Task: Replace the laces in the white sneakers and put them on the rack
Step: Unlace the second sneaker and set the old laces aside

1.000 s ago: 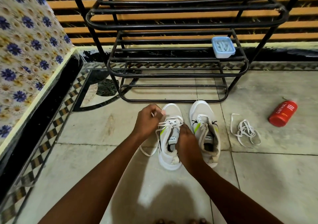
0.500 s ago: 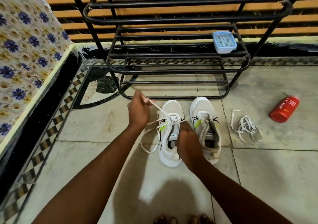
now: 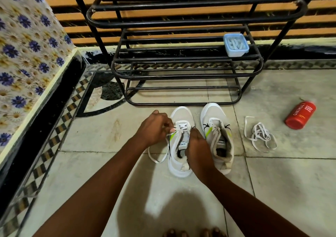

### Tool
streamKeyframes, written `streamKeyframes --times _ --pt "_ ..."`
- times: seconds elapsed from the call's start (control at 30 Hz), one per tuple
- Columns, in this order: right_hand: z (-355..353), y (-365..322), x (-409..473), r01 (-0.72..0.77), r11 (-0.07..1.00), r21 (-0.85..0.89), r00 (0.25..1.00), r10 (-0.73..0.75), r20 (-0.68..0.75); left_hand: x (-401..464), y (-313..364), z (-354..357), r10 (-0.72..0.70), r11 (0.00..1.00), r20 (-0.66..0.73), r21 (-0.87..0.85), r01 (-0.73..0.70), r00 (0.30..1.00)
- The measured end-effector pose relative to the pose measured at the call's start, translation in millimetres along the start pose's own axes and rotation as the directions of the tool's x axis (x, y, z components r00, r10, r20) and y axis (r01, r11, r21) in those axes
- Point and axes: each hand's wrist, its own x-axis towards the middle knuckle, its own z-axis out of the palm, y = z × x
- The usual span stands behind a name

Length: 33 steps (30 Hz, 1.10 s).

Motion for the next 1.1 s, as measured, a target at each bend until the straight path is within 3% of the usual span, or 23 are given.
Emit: streamKeyframes --times 0.13,0.3,0.47,0.63,0.7,0.77,0.83,0.97,1.1 --pt "-1.1 3.7 -1.2 0.073 0.997 0.033 0.997 -0.072 -0.025 1.4 -2.1 3.2 0.038 0.990 -0.024 -0.134 -0.041 0.999" --pt "-2.3 -0.9 1.7 0.058 0.998 0.031 0.997 -0.056 -0.043 -1.7 1.9 3.3 -0.045 0.950 -0.081 -0.311 0.018 0.996" --pt "-0.7 2.3 1.9 -0.003 1.000 0.013 1.000 0.004 -0.016 -3.9 -10.3 4.9 -0.344 0.869 -0.319 -0.464 0.171 0.883" --pt "-4.7 5.3 6.2 0.108 0.991 0.075 0.993 -0.104 -0.059 -12.2 -24.8 4.3 -0.330 0.924 -0.120 -0.243 0.295 0.936" --pt "-4.3 10.2 11.7 0.174 0.982 0.069 0.982 -0.169 -0.079 -17.1 -21.3 3.7 -0.301 0.908 -0.013 -0.310 0.282 0.953" --pt "-3.7 14.6 21.7 0.212 0.973 0.095 0.976 -0.204 -0.080 -20.6 -15.5 0.3 -0.234 0.833 0.132 -0.484 0.269 0.963" --pt "-9.3 11.4 33.8 0.198 0.970 0.140 0.980 -0.197 -0.019 -18.9 -8.2 -4.5 -0.151 0.824 0.240 -0.505 0.257 0.959" --pt "-23.7 -2.4 53.8 0.188 0.981 0.054 0.965 -0.195 0.177 -8.2 10.1 -14.5 -0.101 0.960 0.403 -0.200 0.196 0.909" --pt "-21.9 -4.9 54.6 0.221 0.968 -0.122 0.959 -0.193 0.206 1.2 10.7 -10.3 -0.123 0.992 0.449 0.038 0.118 0.885"
